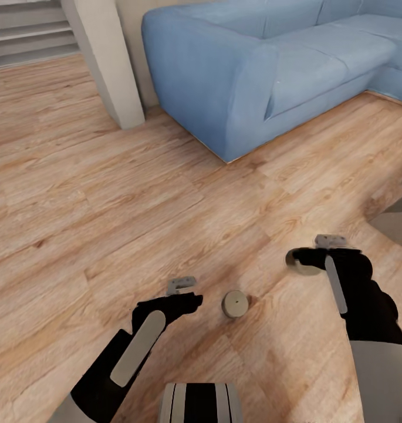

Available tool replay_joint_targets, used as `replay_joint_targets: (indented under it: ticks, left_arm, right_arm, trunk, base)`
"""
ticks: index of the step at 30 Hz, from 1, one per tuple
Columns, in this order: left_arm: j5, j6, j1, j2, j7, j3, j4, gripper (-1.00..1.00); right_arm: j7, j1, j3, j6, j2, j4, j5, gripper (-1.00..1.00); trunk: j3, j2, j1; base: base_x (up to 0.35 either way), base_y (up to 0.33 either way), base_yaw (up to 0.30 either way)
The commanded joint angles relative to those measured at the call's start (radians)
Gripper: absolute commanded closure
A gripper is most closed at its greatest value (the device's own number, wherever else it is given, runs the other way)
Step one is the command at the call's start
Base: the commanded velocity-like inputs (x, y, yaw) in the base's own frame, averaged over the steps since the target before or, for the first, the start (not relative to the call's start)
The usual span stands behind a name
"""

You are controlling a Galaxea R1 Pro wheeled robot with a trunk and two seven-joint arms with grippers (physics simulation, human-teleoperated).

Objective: Place each of the two pumpkins and all three candles from the living room inside a cabinet in the living room (use any cabinet), then make sure every cabinet is closed, and position the cauldron so it is next to a table in the living room.

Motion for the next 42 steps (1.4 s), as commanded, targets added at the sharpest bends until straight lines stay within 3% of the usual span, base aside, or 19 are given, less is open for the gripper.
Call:
replay_joint_targets:
  ticks: [1,3,8,18,28,32,34,37,42]
  left_arm:
    - [0.0,0.01,-0.019,-0.008,0.01,-0.015,0.017,-1.0]
    - [-0.021,0.03,-0.074,-0.034,0.011,-0.059,0.087,-1.0]
    - [-0.05,0.043,-0.112,-0.076,0.012,-0.111,0.188,-1.0]
    - [-0.079,0.047,-0.12,-0.085,0.019,-0.132,0.212,-1.0]
    - [-0.082,0.034,-0.119,-0.085,0.068,-0.133,0.237,-1.0]
    - [-0.084,0.026,-0.14,-0.088,0.064,-0.132,0.303,-1.0]
    - [-0.108,0.015,-0.158,-0.089,0.061,-0.138,0.325,-1.0]
    - [-0.151,-0.039,-0.178,-0.093,0.024,-0.143,0.4,-1.0]
    - [-0.154,-0.122,-0.228,-0.095,-0.025,-0.144,0.522,-1.0]
  right_arm:
    - [-0.004,0.011,0.001,0.004,-0.001,-0.029,-0.002,1.0]
    - [-0.004,0.054,0.001,0.004,-0.001,-0.121,-0.002,1.0]
    - [0.023,0.097,-0.006,0.004,-0.002,-0.191,-0.001,1.0]
    - [0.035,0.105,-0.024,0.004,-0.003,-0.206,0.0,1.0]
    - [0.036,0.106,-0.028,0.004,-0.003,-0.207,0.0,1.0]
    - [0.037,0.107,-0.029,0.004,-0.003,-0.207,0.0,1.0]
    - [0.038,0.107,-0.03,0.004,-0.003,-0.207,0.0,1.0]
    - [0.039,0.107,-0.03,0.004,-0.002,-0.207,-0.001,1.0]
    - [0.042,0.107,-0.031,0.004,-0.002,-0.207,-0.002,1.0]
  trunk:
    - [0.003,0.0,0.0]
    - [0.011,0.001,-0.001]
    - [0.03,0.002,-0.004]
    - [0.069,0.004,-0.008]
    - [0.069,0.004,-0.008]
    - [0.069,0.004,-0.008]
    - [0.069,0.004,-0.008]
    - [0.069,0.004,-0.008]
    - [0.069,0.004,-0.008]
  base:
    - [0.0,0.0,-0.268]
    - [0.0,0.0,-0.272]
    - [0.0,0.0,-0.276]
    - [0.0,0.0,-0.279]
    - [0.0,0.0,-0.279]
    - [0.0,0.0,-0.279]
    - [0.0,0.0,-0.279]
    - [0.0,0.0,-0.279]
    - [0.0,0.0,-0.281]
